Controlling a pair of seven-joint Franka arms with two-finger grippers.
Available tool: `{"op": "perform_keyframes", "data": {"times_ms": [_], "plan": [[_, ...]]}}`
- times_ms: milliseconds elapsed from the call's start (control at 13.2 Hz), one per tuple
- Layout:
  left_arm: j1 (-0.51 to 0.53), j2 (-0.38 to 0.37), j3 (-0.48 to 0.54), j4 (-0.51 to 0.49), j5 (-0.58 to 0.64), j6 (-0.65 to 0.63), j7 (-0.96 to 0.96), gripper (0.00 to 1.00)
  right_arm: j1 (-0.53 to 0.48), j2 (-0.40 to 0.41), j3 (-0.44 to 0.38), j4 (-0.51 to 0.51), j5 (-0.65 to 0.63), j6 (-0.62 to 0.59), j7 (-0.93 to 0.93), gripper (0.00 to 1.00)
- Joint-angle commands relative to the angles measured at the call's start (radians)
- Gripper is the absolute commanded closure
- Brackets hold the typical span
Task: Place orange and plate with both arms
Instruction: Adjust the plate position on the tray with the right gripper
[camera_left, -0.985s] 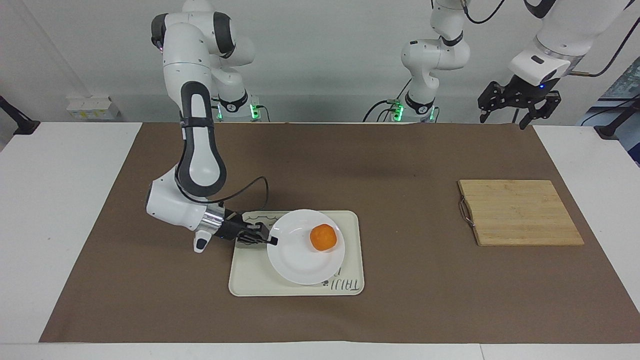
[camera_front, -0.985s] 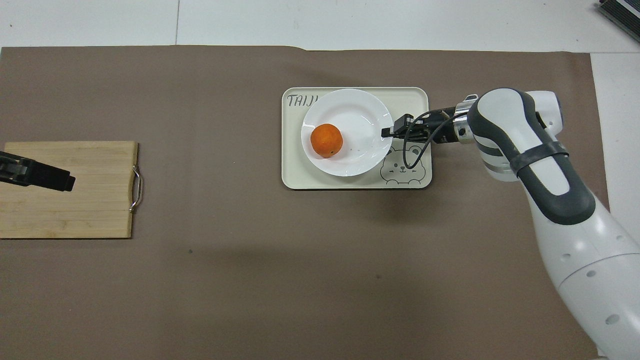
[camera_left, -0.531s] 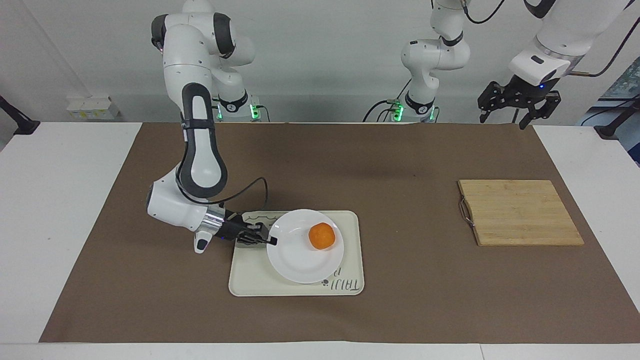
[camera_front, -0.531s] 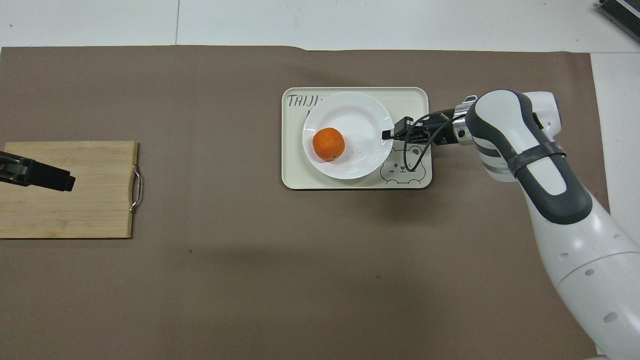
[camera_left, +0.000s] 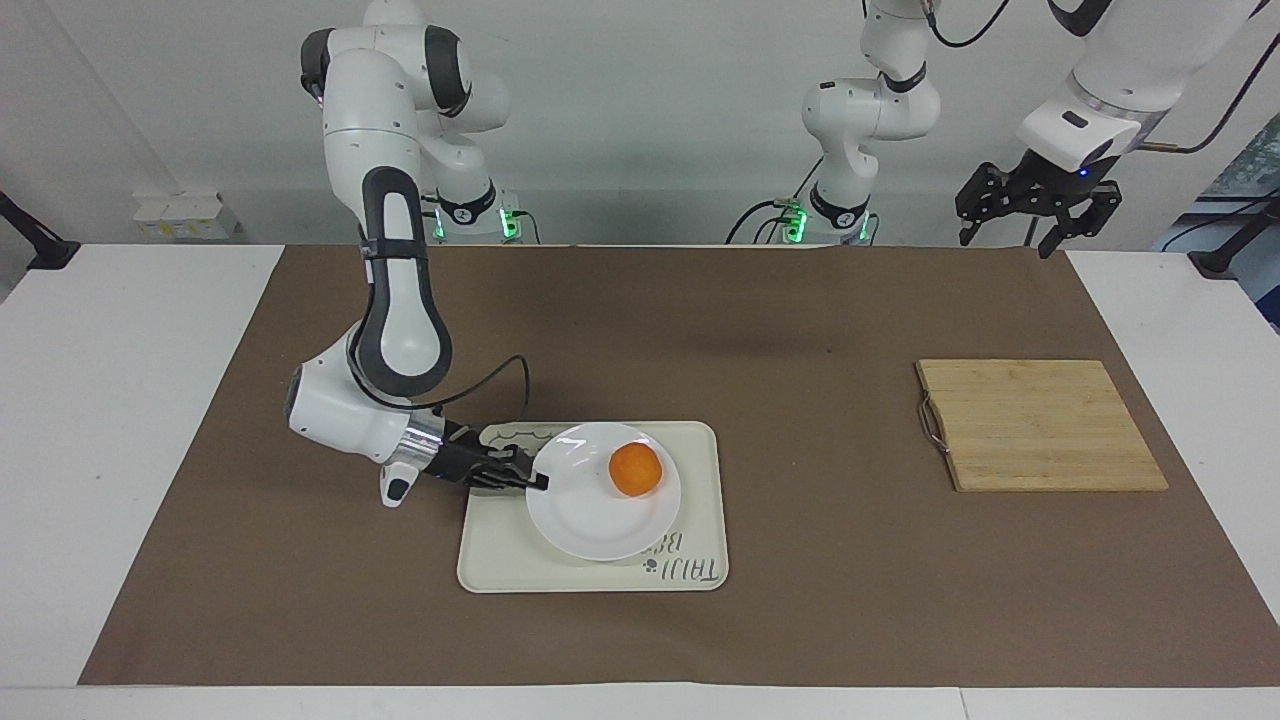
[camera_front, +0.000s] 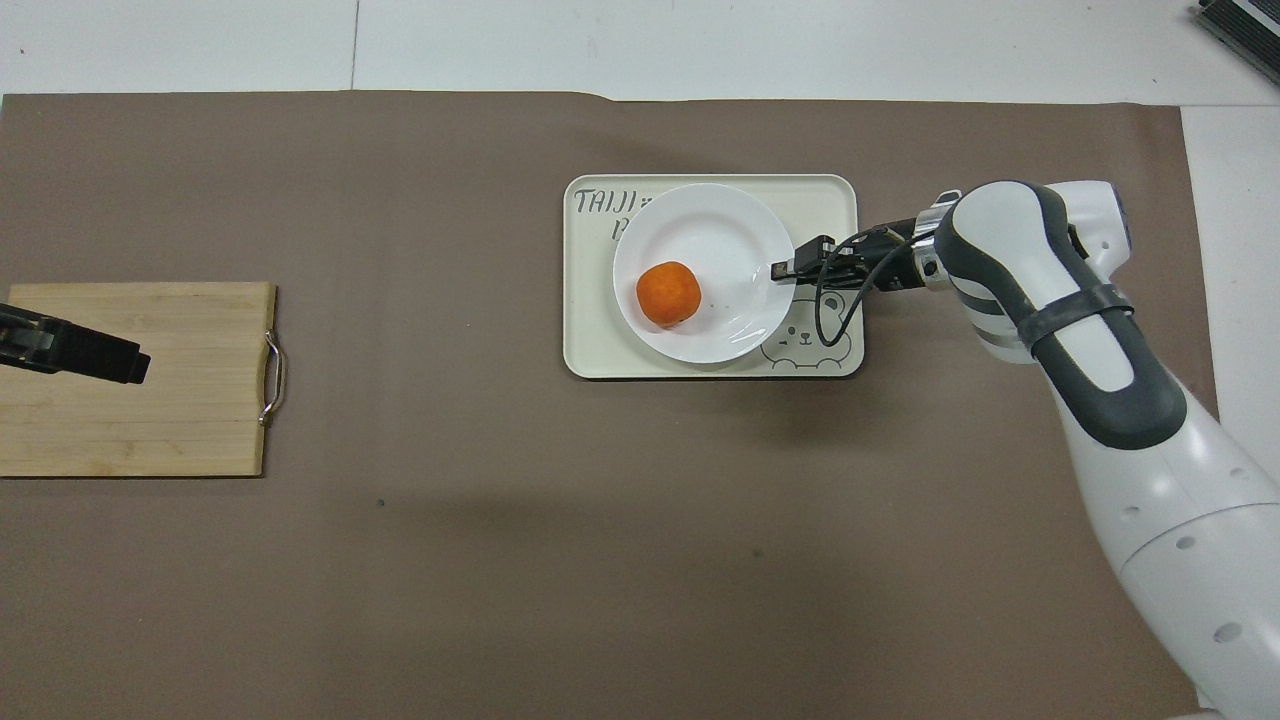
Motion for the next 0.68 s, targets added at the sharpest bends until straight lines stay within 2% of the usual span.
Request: {"op": "perform_keyframes", "data": {"times_ms": [0,152,227,606], "plan": [[-0.008,-0.025,0.003,-0.023,0.013,0.003,-0.025,0.0,-0.021,-0.001,0.006,0.0,-0.026,0.014,-0.028,0.17],[-0.008,-0.027,0.003,-0.023,0.013,-0.005,-0.025,0.0,-0.02,-0.012,0.0,0.005,-0.027,0.014,-0.02,0.09],[-0.008,-0.027,0.003,-0.023,0.013,-0.005,-0.022,0.0,-0.017,-0.018,-0.005,0.006,-0.029,0.016,-0.014,0.02],[0.0,-0.025,0.003,-0.023,0.013,0.006,-0.019,0.0,-0.007,-0.081,-0.003,0.008,-0.268,0.073,0.076,0.0]]}}
